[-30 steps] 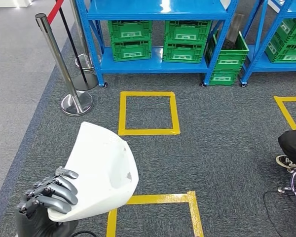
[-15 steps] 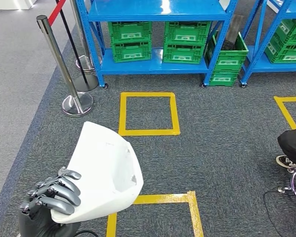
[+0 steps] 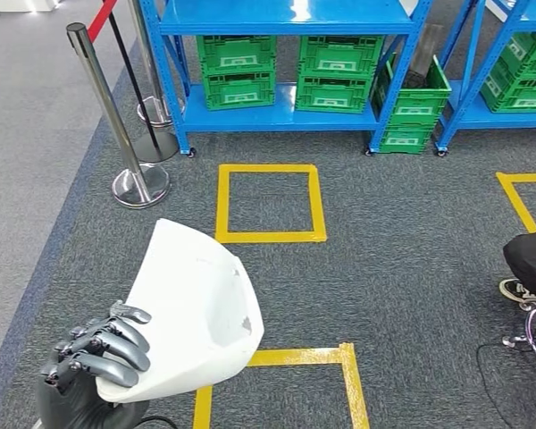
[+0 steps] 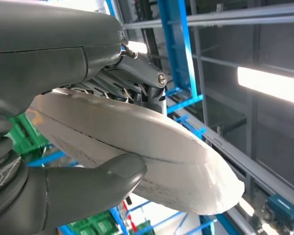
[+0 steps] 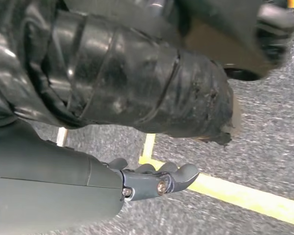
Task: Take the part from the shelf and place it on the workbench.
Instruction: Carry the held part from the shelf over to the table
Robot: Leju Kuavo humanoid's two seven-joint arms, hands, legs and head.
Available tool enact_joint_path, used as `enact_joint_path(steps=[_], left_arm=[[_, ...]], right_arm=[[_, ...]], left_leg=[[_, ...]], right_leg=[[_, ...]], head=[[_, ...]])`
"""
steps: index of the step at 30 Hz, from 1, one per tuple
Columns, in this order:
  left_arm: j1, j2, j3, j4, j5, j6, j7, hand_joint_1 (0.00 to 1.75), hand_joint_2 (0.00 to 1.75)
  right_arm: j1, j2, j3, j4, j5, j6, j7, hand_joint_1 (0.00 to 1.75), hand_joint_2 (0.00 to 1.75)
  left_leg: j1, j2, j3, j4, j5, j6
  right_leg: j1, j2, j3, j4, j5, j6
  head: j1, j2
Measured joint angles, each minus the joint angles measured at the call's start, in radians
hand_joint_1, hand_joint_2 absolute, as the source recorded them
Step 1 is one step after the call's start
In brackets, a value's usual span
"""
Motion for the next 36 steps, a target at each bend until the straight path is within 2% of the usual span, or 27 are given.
enact_joint_path(steps=[1,3,5,6,8,10,11,13,14,15,16,17,19,20,21,23,24,26,27,28,29,30,31,32,34,35,36], left_arm=[[0.000,0.000,-0.001,0.001,0.001,0.000,0.000,1.75,1.75],[0.000,0.000,-0.002,0.002,0.002,-0.001,0.000,1.75,1.75],[-0.001,0.001,-0.002,0.002,0.002,0.000,0.000,1.75,1.75],[-0.001,0.001,-0.002,0.002,0.002,0.000,0.000,1.75,1.75],[-0.003,0.002,-0.002,0.002,0.002,0.002,0.000,1.75,1.75],[-0.005,0.002,-0.002,0.002,0.002,0.002,0.000,1.75,1.75],[-0.005,0.003,-0.002,0.002,0.002,0.002,0.000,1.75,1.75],[-0.005,0.004,-0.002,0.003,0.002,0.002,0.000,1.75,1.75],[-0.005,0.005,-0.002,0.003,0.002,0.003,0.000,1.75,1.75],[-0.005,0.005,-0.002,0.003,0.002,0.003,0.000,1.75,1.75],[-0.005,0.005,-0.002,0.004,0.002,0.004,0.000,1.75,1.75],[-0.005,0.005,-0.002,0.004,0.002,0.004,0.000,1.75,1.75],[-0.005,0.006,-0.002,0.004,0.001,0.005,0.000,1.75,1.75],[-0.005,0.007,-0.002,0.004,0.000,0.006,0.000,1.75,1.75],[-0.005,0.007,-0.002,0.004,-0.001,0.007,0.000,1.75,1.75],[-0.007,0.009,-0.002,0.004,-0.004,0.010,0.000,1.75,1.75],[-0.009,0.009,-0.003,0.004,-0.006,0.011,0.000,1.75,1.75],[-0.009,0.010,-0.004,0.004,-0.008,0.014,0.000,1.75,1.75],[-0.008,0.010,-0.005,0.004,-0.008,0.016,0.000,1.75,1.75],[-0.007,0.011,-0.005,0.004,-0.008,0.018,0.000,1.75,1.75],[-0.006,0.011,-0.006,0.004,-0.008,0.019,0.000,1.75,1.75],[-0.006,0.011,-0.007,0.004,-0.009,0.019,0.000,1.75,1.75],[-0.006,0.011,-0.007,0.004,-0.009,0.020,0.000,1.75,1.75],[-0.007,0.012,-0.008,0.004,-0.009,0.020,0.000,1.75,1.75],[-0.007,0.013,-0.009,0.004,-0.009,0.021,0.000,1.75,1.75],[-0.008,0.013,-0.009,0.004,-0.009,0.021,0.000,1.75,1.75],[-0.008,0.014,-0.009,0.004,-0.009,0.021,0.000,1.75,1.75]], right_arm=[[0.002,-0.001,-0.002,0.000,0.000,0.000,0.000,0.00,0.00],[0.002,-0.003,-0.006,0.000,0.000,0.001,0.000,0.00,0.00],[0.000,-0.004,-0.008,0.000,0.000,0.002,0.000,0.00,0.00],[0.000,-0.005,-0.008,0.000,0.000,0.003,0.000,0.00,0.00],[0.002,-0.006,-0.008,0.000,-0.001,0.003,0.000,0.00,0.00],[0.002,-0.006,-0.009,0.000,-0.001,0.003,0.000,0.00,0.00],[0.002,-0.006,-0.009,0.000,-0.001,0.003,-0.001,0.00,0.00],[0.002,-0.006,-0.009,0.000,-0.001,0.003,-0.001,0.00,0.00],[0.003,-0.006,-0.009,0.000,-0.001,0.004,-0.002,0.00,0.00],[0.004,-0.006,-0.009,0.000,-0.001,0.005,-0.003,0.00,0.00],[0.004,-0.006,-0.009,0.000,-0.001,0.006,-0.005,0.00,0.00],[0.005,-0.006,-0.010,0.000,-0.001,0.006,-0.007,0.00,0.00],[0.004,-0.005,-0.010,0.000,0.000,0.007,-0.011,0.00,0.00],[0.002,-0.004,-0.010,0.000,0.000,0.008,-0.014,0.00,0.00],[0.002,-0.004,-0.011,0.000,0.000,0.008,-0.015,0.00,0.00],[0.002,-0.004,-0.012,0.000,0.000,0.009,-0.016,0.00,0.00],[0.003,-0.004,-0.013,0.000,0.001,0.010,-0.016,0.00,0.00],[0.004,-0.004,-0.014,0.000,0.001,0.010,-0.016,0.00,0.00],[0.003,-0.004,-0.015,0.000,0.001,0.010,-0.016,0.00,0.00],[0.002,-0.004,-0.015,0.000,0.001,0.010,-0.016,0.00,0.00],[0.001,-0.004,-0.015,0.000,0.001,0.010,-0.016,0.00,0.00],[0.001,-0.004,-0.015,0.000,0.000,0.011,-0.016,0.00,0.00],[0.003,-0.004,-0.015,0.000,0.000,0.011,-0.016,0.00,0.00],[0.005,-0.005,-0.015,0.000,0.000,0.011,-0.016,0.00,0.00],[0.005,-0.006,-0.016,0.000,0.001,0.011,-0.016,0.00,0.00],[0.004,-0.006,-0.016,0.000,0.002,0.012,-0.016,0.00,0.00],[0.003,-0.006,-0.016,0.000,0.002,0.012,-0.016,0.00,0.00]], left_leg=[[0.001,0.006,0.000,0.002,-0.001,-0.002],[0.004,0.020,0.000,0.010,-0.007,-0.012],[0.002,0.032,-0.001,0.023,-0.014,-0.027],[0.000,0.037,-0.002,0.027,-0.016,-0.033],[0.001,0.048,-0.001,0.028,-0.014,-0.044],[0.005,0.034,-0.009,0.049,-0.037,-0.055],[0.007,0.019,-0.023,0.085,-0.064,-0.060],[0.009,-0.010,-0.075,0.214,-0.134,-0.065],[0.009,-0.015,-0.100,0.273,-0.156,-0.065],[0.008,-0.017,-0.112,0.305,-0.159,-0.063],[0.008,-0.020,-0.107,0.298,-0.143,-0.059],[0.008,-0.027,-0.085,0.251,-0.109,-0.053],[0.007,-0.071,-0.024,0.117,-0.044,-0.036],[0.006,-0.093,-0.002,0.068,-0.027,-0.029],[0.005,-0.108,0.008,0.041,-0.023,-0.025],[0.004,-0.098,0.009,0.026,-0.025,-0.022],[0.006,-0.085,0.011,0.018,-0.024,-0.022],[0.010,-0.058,0.014,0.001,-0.017,-0.019],[0.010,-0.042,0.015,-0.002,-0.015,-0.018],[0.009,-0.028,0.013,-0.002,-0.014,-0.016],[0.009,-0.012,0.012,-0.002,-0.014,-0.016],[0.008,0.003,0.011,-0.001,-0.014,-0.016],[0.008,0.017,0.010,0.000,-0.015,-0.016],[0.008,0.030,0.010,0.001,-0.015,-0.017],[0.006,0.053,0.011,0.006,-0.018,-0.023],[0.004,0.062,0.011,0.010,-0.020,-0.028],[0.002,0.070,0.011,0.012,-0.021,-0.034]], right_leg=[[-0.002,-0.002,0.005,-0.021,0.027,0.002],[-0.005,-0.023,0.056,-0.146,0.103,0.005],[-0.004,-0.040,0.093,-0.240,0.142,-0.004],[-0.002,-0.041,0.095,-0.251,0.143,-0.012],[0.001,-0.024,0.088,-0.248,0.147,-0.031],[-0.001,-0.010,0.088,-0.249,0.154,-0.046],[-0.002,-0.002,0.089,-0.250,0.158,-0.052],[-0.002,0.014,0.085,-0.250,0.164,-0.060],[0.000,0.024,0.083,-0.250,0.165,-0.062],[0.001,0.035,0.082,-0.249,0.166,-0.062],[0.003,0.047,0.082,-0.249,0.167,-0.063],[0.005,0.060,0.083,-0.249,0.168,-0.062],[0.006,0.085,0.082,-0.249,0.170,-0.060],[0.005,0.097,0.078,-0.248,0.172,-0.056],[0.002,0.108,0.072,-0.247,0.175,-0.050],[-0.003,0.128,0.056,-0.248,0.183,-0.036],[-0.003,0.122,0.049,-0.246,0.181,-0.031],[0.002,0.075,0.021,-0.199,0.151,-0.022],[0.003,0.044,-0.003,-0.147,0.121,-0.019],[0.003,0.024,-0.034,-0.083,0.088,-0.016],[0.002,0.015,-0.061,-0.022,0.062,-0.012],[0.001,0.011,-0.076,0.014,0.053,-0.009],[0.000,0.008,-0.071,0.013,0.061,-0.006],[-0.001,0.001,-0.044,-0.029,0.086,-0.005],[0.001,-0.035,0.040,-0.170,0.139,-0.009],[0.002,-0.051,0.071,-0.223,0.154,-0.014],[0.004,-0.060,0.085,-0.251,0.158,-0.020]], head=[[0.000,0.000],[0.000,0.000],[0.000,0.000],[-0.001,0.000],[-0.003,0.000],[-0.006,0.000],[-0.009,0.000],[-0.015,0.000],[-0.017,0.000],[-0.019,0.000],[-0.019,0.000],[-0.019,0.000],[-0.017,0.000],[-0.017,0.000],[-0.018,0.000],[-0.023,0.000],[-0.024,0.000],[-0.017,0.000],[-0.012,0.000],[-0.008,0.000],[-0.007,0.000],[-0.007,0.000],[-0.007,0.000],[-0.007,0.000],[-0.007,0.000],[-0.007,0.000],[-0.008,0.000]])
